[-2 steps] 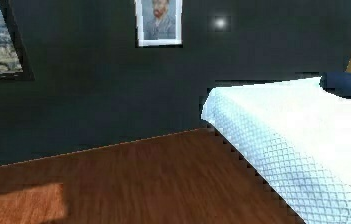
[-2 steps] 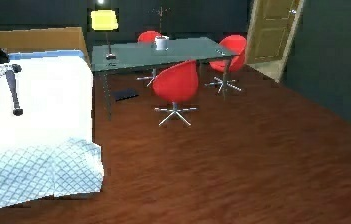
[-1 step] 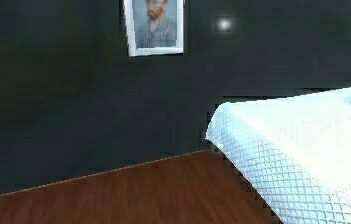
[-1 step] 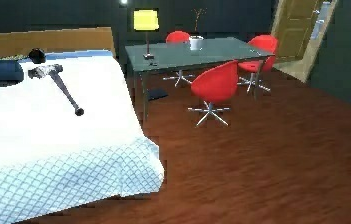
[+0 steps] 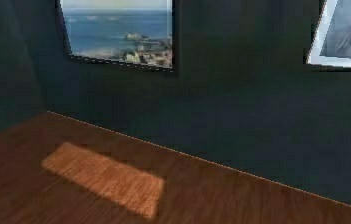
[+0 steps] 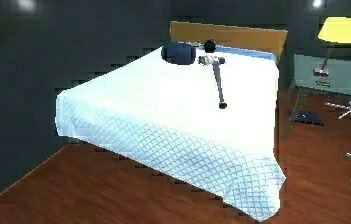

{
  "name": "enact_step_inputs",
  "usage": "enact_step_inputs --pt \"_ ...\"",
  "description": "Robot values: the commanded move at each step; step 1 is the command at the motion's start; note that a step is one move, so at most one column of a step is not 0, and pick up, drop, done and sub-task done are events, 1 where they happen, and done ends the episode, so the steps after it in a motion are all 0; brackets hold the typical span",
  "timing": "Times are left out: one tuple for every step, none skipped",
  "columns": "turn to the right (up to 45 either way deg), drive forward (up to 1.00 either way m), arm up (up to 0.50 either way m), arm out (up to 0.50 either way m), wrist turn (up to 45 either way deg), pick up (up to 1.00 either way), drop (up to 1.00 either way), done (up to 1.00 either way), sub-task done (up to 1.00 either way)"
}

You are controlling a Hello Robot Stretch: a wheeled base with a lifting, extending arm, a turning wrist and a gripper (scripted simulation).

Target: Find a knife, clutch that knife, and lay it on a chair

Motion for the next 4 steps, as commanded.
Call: enact_step_inputs --pt "-42.0 0.00 0.00 0.00 0.0 0.00 0.00 0.00 0.00" --pt "0.0 0.25 0.00 0.00 0.0 0.00 0.00 0.00 0.00" --pt "9.0 0.00 0.00 0.00 0.0 0.00 0.00 0.00 0.00" --pt "0.0 1.00 0.00 0.00 0.0 0.00 0.00 0.00 0.00"
